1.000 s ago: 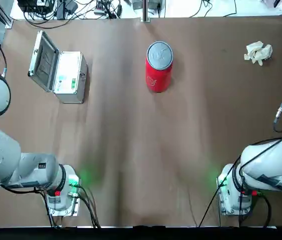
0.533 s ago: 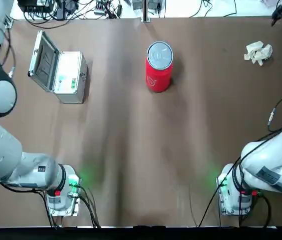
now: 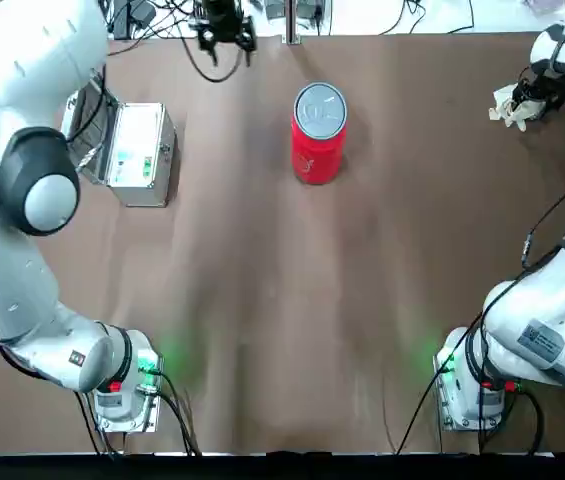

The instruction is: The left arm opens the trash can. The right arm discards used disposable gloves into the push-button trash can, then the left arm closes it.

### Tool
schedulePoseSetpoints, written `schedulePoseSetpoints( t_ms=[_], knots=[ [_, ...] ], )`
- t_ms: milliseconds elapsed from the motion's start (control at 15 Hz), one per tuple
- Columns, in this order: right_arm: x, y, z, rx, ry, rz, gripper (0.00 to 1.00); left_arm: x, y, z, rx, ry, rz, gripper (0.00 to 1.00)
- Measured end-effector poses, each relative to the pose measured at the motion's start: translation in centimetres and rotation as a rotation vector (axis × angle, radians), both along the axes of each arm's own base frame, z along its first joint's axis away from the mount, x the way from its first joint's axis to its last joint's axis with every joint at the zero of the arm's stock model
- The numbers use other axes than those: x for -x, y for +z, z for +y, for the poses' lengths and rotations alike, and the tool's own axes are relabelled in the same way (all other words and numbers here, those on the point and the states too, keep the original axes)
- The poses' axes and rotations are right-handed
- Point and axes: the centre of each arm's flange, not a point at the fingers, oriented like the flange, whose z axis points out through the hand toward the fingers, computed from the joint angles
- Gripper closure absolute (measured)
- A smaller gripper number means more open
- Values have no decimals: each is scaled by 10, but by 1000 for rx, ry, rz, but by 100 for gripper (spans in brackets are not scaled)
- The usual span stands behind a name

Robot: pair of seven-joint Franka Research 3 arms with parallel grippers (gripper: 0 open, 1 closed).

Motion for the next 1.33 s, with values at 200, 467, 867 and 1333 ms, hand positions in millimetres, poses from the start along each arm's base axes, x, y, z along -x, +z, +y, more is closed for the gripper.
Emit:
schedulePoseSetpoints(
  t_ms=[200,467,867,1333],
  knots=[
    [-1,-10,-11,28,5,-24,1,7,-5,-55,78,57,-63,4],
    [0,0,-33,66,-18,-106,1,25,-23,-116,153,127,-85,41],
    [-10,-9,-26,69,-118,-184,1,52,-40,-181,284,129,-149,99],
    [-20,-5,-16,-65,-327,-257,1,53,-97,-210,307,106,-195,99]
  ],
)
